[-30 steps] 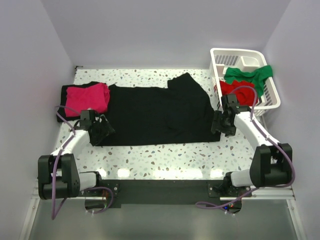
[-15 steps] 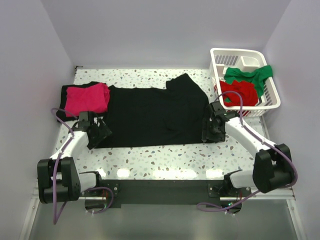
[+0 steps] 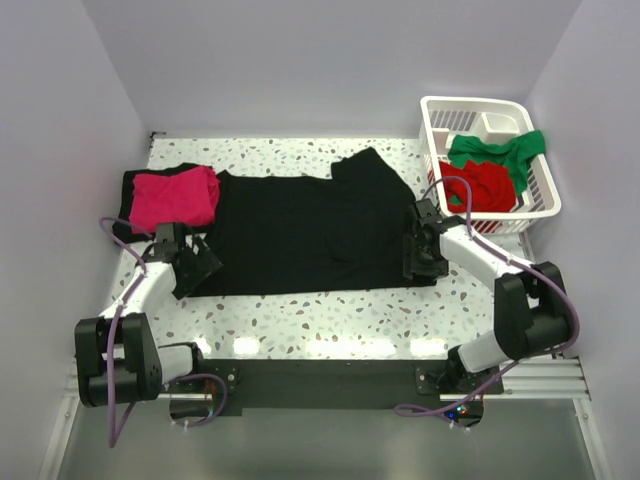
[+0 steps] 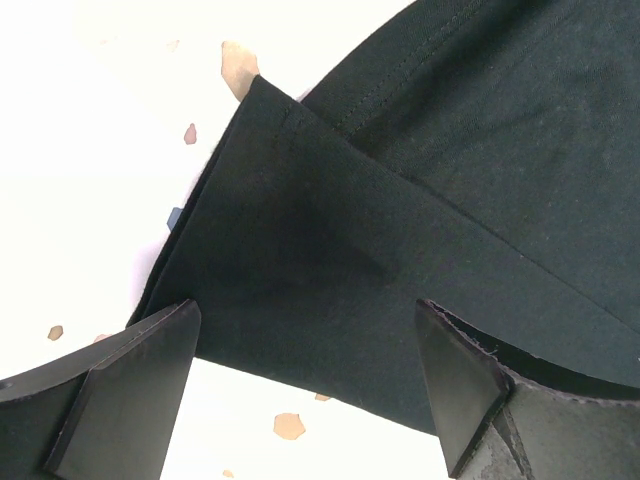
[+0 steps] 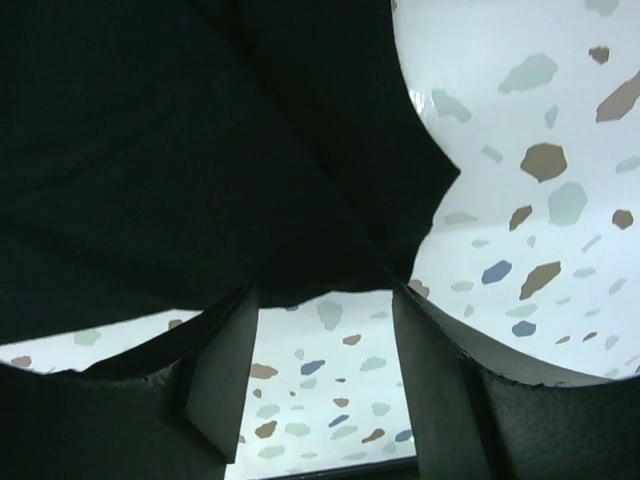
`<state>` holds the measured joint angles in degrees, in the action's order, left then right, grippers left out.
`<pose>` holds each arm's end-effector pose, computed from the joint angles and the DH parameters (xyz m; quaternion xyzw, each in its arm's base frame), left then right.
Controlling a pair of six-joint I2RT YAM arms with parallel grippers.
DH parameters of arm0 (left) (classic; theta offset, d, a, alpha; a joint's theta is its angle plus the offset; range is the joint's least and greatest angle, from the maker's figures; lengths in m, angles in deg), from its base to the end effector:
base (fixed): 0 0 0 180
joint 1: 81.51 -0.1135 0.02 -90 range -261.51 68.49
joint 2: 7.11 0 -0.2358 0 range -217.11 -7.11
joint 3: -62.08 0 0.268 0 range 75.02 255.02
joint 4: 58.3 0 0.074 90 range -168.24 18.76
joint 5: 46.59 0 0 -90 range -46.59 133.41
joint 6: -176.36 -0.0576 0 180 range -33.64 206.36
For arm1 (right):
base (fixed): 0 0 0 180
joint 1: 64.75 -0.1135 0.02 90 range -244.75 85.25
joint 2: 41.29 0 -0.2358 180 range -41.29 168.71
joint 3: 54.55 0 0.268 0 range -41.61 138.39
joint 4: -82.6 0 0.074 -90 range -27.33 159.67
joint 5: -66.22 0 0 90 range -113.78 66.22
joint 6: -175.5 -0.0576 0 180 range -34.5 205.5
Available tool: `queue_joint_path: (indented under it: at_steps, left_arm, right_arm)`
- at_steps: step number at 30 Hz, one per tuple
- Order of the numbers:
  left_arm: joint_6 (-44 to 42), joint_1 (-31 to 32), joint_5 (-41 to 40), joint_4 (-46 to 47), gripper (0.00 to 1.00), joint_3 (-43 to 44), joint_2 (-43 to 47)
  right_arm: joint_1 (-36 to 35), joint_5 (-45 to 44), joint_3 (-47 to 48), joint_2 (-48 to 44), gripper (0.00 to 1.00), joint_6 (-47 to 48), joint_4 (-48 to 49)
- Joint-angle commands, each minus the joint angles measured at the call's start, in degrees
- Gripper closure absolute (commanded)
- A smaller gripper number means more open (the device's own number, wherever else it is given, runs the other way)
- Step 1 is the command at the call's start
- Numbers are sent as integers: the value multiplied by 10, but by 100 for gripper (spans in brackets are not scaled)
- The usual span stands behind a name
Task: Fold and stack the t-shirts
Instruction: Fold the tshirt
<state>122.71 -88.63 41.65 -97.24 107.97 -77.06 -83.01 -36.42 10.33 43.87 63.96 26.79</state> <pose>0.2415 0.0319 0.1085 -0.3634 0.9018 -0.0444 0.2296 0.2725 0.0766 0.1292 0.0416 0.9858 -0.0618 0.1504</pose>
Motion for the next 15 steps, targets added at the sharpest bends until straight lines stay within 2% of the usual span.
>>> queue_joint_path:
  at_steps: [1, 10, 15]
  left_arm:
    - [-9, -9, -11, -7, 6, -2, -8]
    - [-10, -11, -12, -7, 6, -1, -11]
    - [-10, -11, -14, -8, 6, -1, -14]
  right_arm:
    - [1, -24, 18, 10, 41, 23, 49]
    - [9, -10, 9, 44, 41, 42, 88]
    - [18, -8, 12, 55, 46, 51, 89]
